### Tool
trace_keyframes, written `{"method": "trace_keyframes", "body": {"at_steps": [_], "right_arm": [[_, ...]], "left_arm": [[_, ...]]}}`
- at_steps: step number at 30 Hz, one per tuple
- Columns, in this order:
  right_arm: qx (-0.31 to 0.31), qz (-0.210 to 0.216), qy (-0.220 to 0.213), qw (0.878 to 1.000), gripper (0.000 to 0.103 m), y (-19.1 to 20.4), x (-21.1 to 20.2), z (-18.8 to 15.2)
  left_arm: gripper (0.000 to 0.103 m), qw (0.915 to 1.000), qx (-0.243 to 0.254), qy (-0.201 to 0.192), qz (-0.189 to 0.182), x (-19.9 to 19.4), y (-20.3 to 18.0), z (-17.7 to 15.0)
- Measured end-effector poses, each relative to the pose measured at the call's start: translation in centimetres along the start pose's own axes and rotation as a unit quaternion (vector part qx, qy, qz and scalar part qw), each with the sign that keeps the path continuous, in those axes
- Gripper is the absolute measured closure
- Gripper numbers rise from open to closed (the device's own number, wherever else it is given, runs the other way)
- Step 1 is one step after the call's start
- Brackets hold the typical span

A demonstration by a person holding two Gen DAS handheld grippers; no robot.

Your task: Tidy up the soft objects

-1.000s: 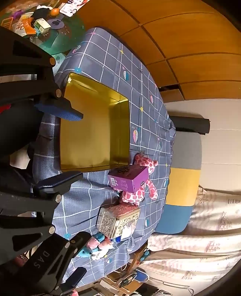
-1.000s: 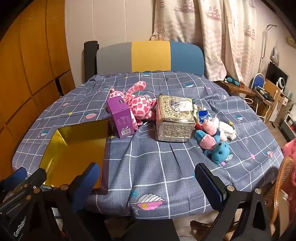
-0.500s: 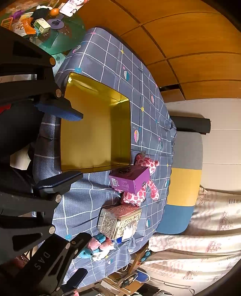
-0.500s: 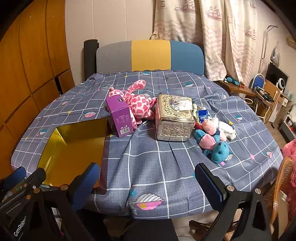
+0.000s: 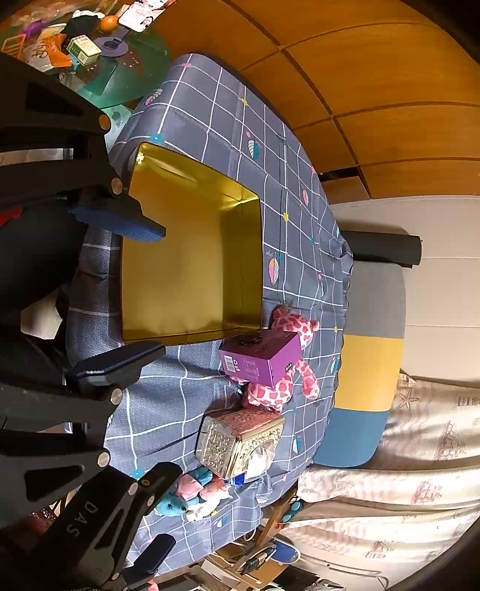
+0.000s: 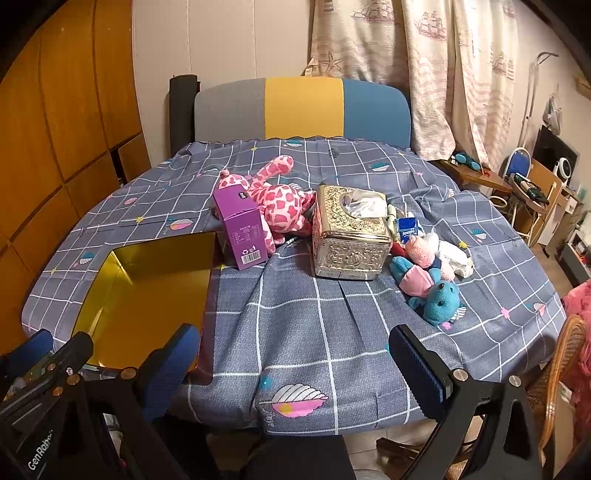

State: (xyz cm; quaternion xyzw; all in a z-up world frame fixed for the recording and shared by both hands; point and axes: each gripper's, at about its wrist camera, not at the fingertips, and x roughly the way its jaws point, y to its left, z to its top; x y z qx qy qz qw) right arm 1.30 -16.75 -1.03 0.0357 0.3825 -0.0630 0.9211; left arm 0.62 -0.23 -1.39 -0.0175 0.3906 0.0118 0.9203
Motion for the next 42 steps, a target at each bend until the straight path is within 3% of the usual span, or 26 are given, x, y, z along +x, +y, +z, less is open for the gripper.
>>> {"method": "trace_keyframes", "body": {"at_steps": [36, 38, 42], "right_arm": [[0.005, -0.012, 0.03, 0.999, 0.0, -1.5, 2.9, 0.4], [0.009, -0.016, 0.031, 0.999, 0.0, -2.3, 3.4, 0.6], [0.03, -0.034, 0.031, 0.998, 0.0, -5.2, 4.3, 1.1]], "left_arm": [[0.047, 0.9996, 0.015, 0.026, -0.003, 2.3, -0.6, 0.5], [0.047, 0.9993, 0.017, 0.03, -0.017, 2.6, -1.0, 0.8], [0.047, 0.9927, 0.03, 0.042, -0.108, 3.6, -2.3, 1.2]]}}
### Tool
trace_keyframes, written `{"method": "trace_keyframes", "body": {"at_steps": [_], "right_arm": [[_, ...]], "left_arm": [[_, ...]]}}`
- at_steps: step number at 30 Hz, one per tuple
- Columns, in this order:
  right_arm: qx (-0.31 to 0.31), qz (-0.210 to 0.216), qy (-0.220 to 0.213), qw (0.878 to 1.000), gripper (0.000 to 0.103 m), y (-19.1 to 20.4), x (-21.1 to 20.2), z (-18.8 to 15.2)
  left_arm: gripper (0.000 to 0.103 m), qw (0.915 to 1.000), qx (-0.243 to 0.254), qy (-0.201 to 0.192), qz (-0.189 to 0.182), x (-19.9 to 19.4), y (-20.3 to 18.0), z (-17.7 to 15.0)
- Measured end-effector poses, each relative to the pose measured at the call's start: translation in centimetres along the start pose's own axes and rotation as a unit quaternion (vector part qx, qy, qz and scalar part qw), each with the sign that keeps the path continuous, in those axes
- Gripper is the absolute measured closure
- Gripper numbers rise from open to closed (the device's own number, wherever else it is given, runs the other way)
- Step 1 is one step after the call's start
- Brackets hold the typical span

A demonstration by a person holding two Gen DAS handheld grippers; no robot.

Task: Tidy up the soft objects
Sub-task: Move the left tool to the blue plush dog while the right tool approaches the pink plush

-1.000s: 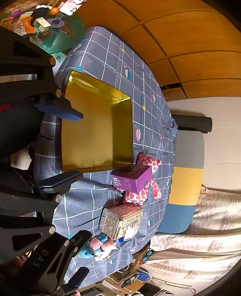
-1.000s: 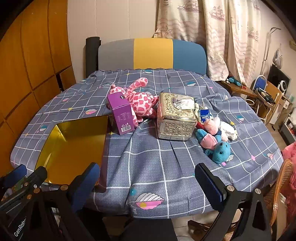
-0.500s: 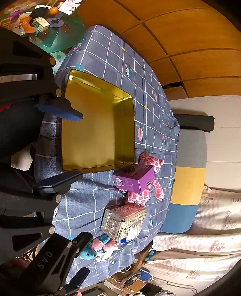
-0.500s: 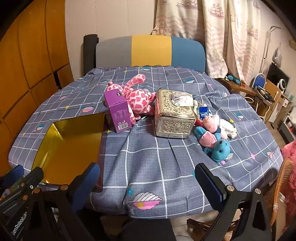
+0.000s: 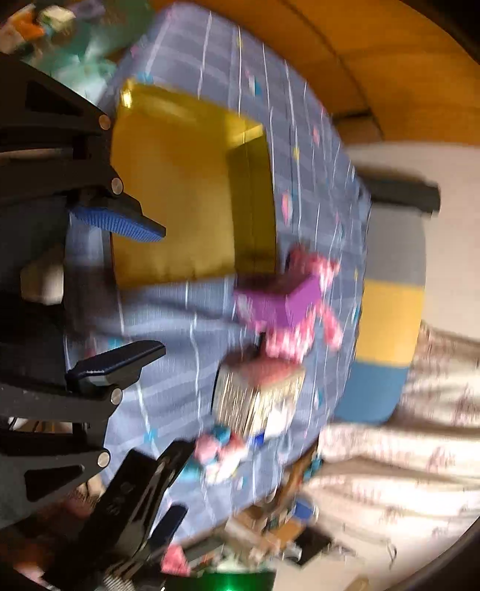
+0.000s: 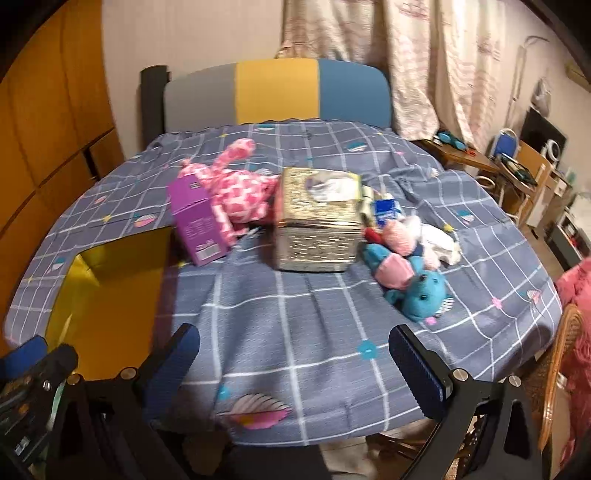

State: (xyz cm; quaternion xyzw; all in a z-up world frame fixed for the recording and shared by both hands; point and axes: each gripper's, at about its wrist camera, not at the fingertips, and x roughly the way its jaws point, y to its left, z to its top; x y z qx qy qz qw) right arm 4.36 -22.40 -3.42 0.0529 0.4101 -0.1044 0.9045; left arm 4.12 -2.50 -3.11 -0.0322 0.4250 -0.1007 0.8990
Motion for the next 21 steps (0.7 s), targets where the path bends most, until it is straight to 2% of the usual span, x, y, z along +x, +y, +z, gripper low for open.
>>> {"method": "trace_keyframes", "body": {"at_steps": [2, 6, 7, 8, 10, 12, 16, 17, 18, 21], "right_arm": [[0.005, -0.009, -0.007, 1.0, 0.0, -1.7, 0.5, 0.3], [0.015, -0.035, -0.026, 0.999, 0.0, -6.1, 1.5, 0.7], [0.019, -0.04, -0.032, 0.998, 0.0, -7.3, 1.6, 0.8], [0.025, -0.042, -0.036, 0.998, 0.0, -8.6, 1.8, 0.9], [0.047, -0.041, -0.035, 0.997, 0.0, -11.4, 2.3, 1.0], [0.074, -0.045, -0.024, 0.996, 0.0, -14.2, 3.2, 0.9], [0.117, -0.059, -0.006, 0.991, 0.0, -18.6, 4.6, 0.3], [0.127, -0.056, -0.003, 0.99, 0.0, -19.5, 4.8, 0.1], [0.139, -0.056, 0.001, 0.989, 0.0, -20.5, 5.1, -0.2], [0.161, -0.077, 0.003, 0.984, 0.0, -22.3, 5.1, -0.8]], "left_arm": [[0.047, 0.9994, 0.012, 0.009, -0.032, 0.7, -1.0, 0.3], [0.047, 0.9972, 0.053, 0.019, -0.049, 2.4, -4.2, 1.3], [0.047, 0.9955, 0.056, 0.023, -0.073, 2.9, -4.7, 1.6], [0.047, 0.9911, 0.057, 0.03, -0.117, 3.7, -5.4, 2.1], [0.047, 0.9817, 0.048, 0.055, -0.176, 5.2, -6.3, 2.7], [0.047, 0.9757, 0.037, 0.076, -0.202, 6.6, -7.4, 3.2], [0.047, 0.9675, 0.027, 0.1, -0.231, 9.8, -10.7, 3.9], [0.044, 0.9662, 0.024, 0.101, -0.236, 10.5, -11.5, 4.0], [0.038, 0.9637, 0.023, 0.104, -0.245, 11.3, -12.5, 4.2], [0.026, 0.9511, 0.016, 0.138, -0.276, 14.0, -15.3, 4.5]]}}
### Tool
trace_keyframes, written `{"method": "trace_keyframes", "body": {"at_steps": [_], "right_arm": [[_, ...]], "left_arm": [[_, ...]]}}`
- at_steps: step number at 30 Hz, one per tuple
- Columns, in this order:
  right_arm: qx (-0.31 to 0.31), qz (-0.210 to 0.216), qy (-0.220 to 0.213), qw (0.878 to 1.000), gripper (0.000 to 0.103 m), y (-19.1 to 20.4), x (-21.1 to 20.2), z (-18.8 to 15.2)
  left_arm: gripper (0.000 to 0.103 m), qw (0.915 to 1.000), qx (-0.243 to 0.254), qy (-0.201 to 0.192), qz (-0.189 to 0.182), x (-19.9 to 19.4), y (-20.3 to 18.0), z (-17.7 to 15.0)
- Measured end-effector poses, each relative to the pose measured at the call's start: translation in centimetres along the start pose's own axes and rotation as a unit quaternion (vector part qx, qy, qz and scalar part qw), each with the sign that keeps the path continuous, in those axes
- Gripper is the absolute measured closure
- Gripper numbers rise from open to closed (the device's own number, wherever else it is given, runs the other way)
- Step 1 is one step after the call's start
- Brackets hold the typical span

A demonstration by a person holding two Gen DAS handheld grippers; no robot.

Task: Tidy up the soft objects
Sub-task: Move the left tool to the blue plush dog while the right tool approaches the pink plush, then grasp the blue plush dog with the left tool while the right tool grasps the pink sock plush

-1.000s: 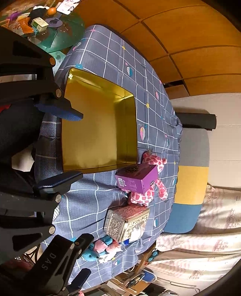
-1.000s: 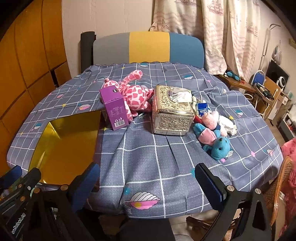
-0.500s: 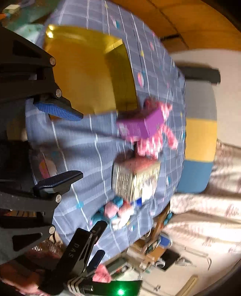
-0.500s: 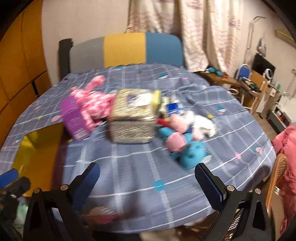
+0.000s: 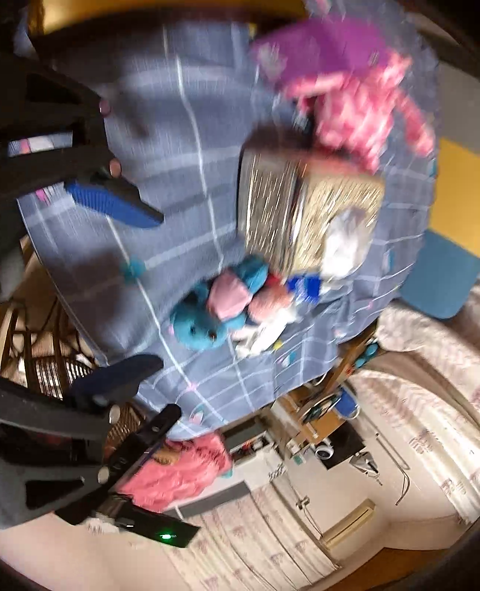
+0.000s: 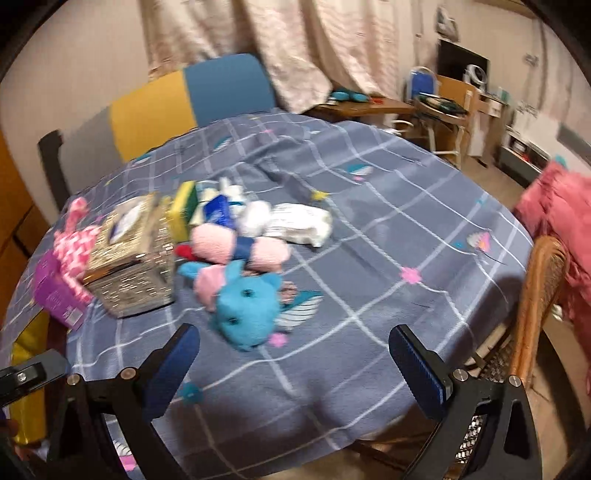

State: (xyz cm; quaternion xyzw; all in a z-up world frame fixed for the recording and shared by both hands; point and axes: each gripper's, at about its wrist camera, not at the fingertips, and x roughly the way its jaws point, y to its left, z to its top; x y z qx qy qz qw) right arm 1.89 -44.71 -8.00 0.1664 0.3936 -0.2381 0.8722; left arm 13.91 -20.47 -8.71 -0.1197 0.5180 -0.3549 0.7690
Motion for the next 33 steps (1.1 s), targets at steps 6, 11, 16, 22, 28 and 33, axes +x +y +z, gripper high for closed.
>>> {"method": "trace_keyframes", "body": {"at_steps": [6, 11, 16, 22, 28, 33], "right_arm": [[0.013, -0.036, 0.004, 0.999, 0.0, -2.4, 0.2, 0.1], [0.02, -0.045, 0.006, 0.999, 0.0, -3.7, 0.1, 0.1], [0.035, -0.052, 0.011, 0.998, 0.0, -4.8, 0.5, 0.1], [0.05, -0.048, 0.016, 0.997, 0.0, -5.7, 1.1, 0.3], [0.054, -0.04, 0.016, 0.998, 0.0, -5.8, 1.5, 0.1], [0.061, -0.02, 0.013, 0.998, 0.0, -5.8, 1.8, 0.1]], "left_arm": [[0.019, 0.9979, -0.041, 0.042, -0.029, 8.1, -1.2, 2.1], [0.018, 0.9945, -0.076, 0.065, -0.03, 13.6, -1.9, 3.4], [0.016, 0.9923, -0.098, 0.069, -0.03, 16.9, -3.0, 4.2], [0.015, 0.9933, -0.086, 0.076, 0.009, 19.7, -4.2, 5.0], [0.023, 0.9944, -0.039, 0.086, 0.048, 21.3, -4.4, 5.0], [0.041, 0.9961, -0.027, 0.081, 0.025, 20.7, -3.8, 4.9]]}}
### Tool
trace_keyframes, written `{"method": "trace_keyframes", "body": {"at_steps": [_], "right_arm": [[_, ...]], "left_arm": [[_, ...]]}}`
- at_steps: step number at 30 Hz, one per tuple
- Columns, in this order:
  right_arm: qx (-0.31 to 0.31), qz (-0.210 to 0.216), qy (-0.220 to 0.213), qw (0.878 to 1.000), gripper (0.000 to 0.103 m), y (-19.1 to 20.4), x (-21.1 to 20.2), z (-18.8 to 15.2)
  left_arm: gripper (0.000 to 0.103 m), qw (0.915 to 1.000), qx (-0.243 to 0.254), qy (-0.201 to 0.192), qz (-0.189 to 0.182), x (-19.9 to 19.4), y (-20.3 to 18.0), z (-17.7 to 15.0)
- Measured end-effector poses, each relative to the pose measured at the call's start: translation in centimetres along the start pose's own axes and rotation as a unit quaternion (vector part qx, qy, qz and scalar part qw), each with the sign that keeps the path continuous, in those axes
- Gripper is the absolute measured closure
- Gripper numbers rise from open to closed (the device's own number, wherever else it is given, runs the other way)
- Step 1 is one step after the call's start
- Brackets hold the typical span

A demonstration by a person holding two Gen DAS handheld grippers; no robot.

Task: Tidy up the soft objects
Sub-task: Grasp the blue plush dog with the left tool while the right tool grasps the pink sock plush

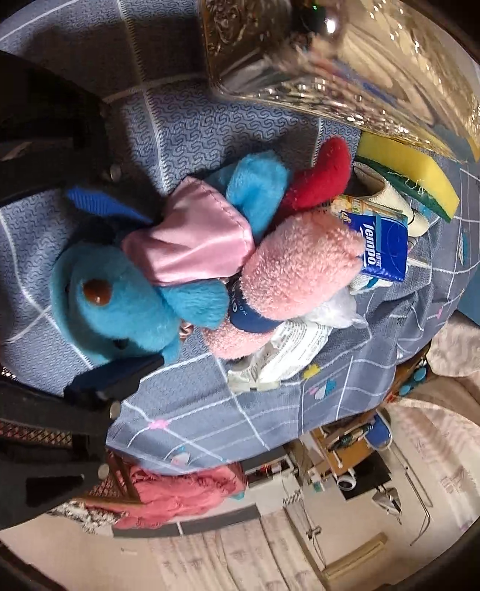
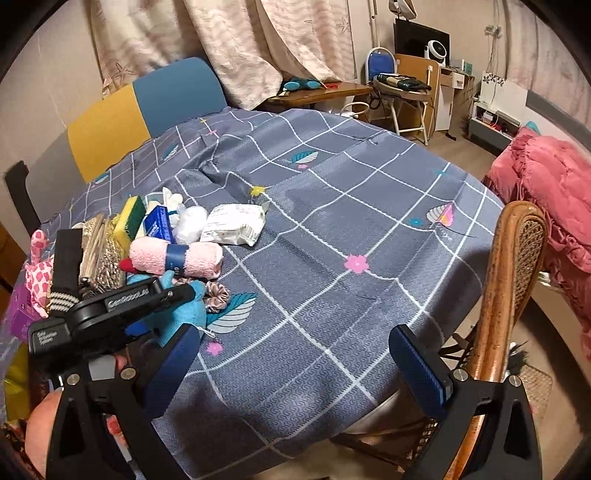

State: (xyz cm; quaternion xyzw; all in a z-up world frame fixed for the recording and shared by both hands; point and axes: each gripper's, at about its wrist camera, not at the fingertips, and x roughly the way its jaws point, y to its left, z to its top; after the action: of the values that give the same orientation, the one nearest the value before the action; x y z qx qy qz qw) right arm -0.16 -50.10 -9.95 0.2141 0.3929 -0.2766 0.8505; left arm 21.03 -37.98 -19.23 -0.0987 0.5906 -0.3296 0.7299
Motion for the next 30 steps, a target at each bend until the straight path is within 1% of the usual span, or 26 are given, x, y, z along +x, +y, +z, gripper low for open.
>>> {"method": "trace_keyframes", "body": {"at_steps": [4, 6, 7, 11, 15, 17, 20, 23, 24, 26, 28, 30], "right_arm": [[0.002, 0.023, -0.004, 1.0, 0.0, 0.5, 0.2, 0.4], [-0.006, 0.037, -0.006, 0.999, 0.0, 1.1, 0.5, 0.8], [-0.012, 0.043, -0.006, 0.999, 0.0, 1.4, 0.7, 0.9], [-0.061, 0.074, 0.005, 0.995, 0.0, 4.2, 2.4, 2.0], [-0.119, 0.085, 0.021, 0.989, 0.0, 6.8, 4.5, 2.8], [-0.151, 0.093, 0.036, 0.983, 0.0, 8.4, 5.9, 3.2], [-0.201, 0.101, 0.041, 0.973, 0.002, 10.0, 7.3, 3.6], [-0.255, 0.099, 0.056, 0.96, 0.016, 11.8, 9.7, 4.6], [-0.266, 0.097, 0.061, 0.957, 0.019, 12.1, 10.2, 4.9], [-0.303, 0.088, 0.065, 0.947, 0.019, 13.1, 11.3, 5.1], [-0.339, 0.081, 0.06, 0.935, 0.019, 14.1, 11.9, 5.0], [-0.359, 0.083, 0.061, 0.928, 0.019, 14.7, 12.3, 4.9]], "left_arm": [[0.043, 0.9998, 0.013, 0.003, -0.012, -1.9, 0.5, -0.7], [0.043, 0.9994, 0.027, 0.006, -0.018, -3.4, 0.9, -1.5], [0.043, 0.9993, 0.032, 0.007, -0.015, -3.9, 1.1, -1.8], [0.043, 0.9991, 0.039, 0.016, -0.011, -6.4, 3.1, -3.6], [0.043, 0.9987, 0.044, 0.025, 0.001, -8.0, 5.0, -4.9], [0.043, 0.9986, 0.047, 0.025, 0.009, -8.9, 6.0, -5.5], [0.043, 0.9983, 0.05, 0.021, 0.02, -10.6, 8.0, -6.1], [0.043, 0.9986, 0.045, 0.024, 0.018, -11.8, 9.8, -6.5], [0.043, 0.9987, 0.04, 0.026, 0.016, -12.2, 10.5, -6.6], [0.043, 0.9991, 0.031, 0.018, 0.023, -13.1, 11.9, -6.7], [0.043, 0.9994, 0.019, 0.014, 0.023, -13.7, 12.8, -6.8], [0.043, 0.9997, 0.009, 0.01, 0.019, -14.2, 13.5, -7.0]]}}
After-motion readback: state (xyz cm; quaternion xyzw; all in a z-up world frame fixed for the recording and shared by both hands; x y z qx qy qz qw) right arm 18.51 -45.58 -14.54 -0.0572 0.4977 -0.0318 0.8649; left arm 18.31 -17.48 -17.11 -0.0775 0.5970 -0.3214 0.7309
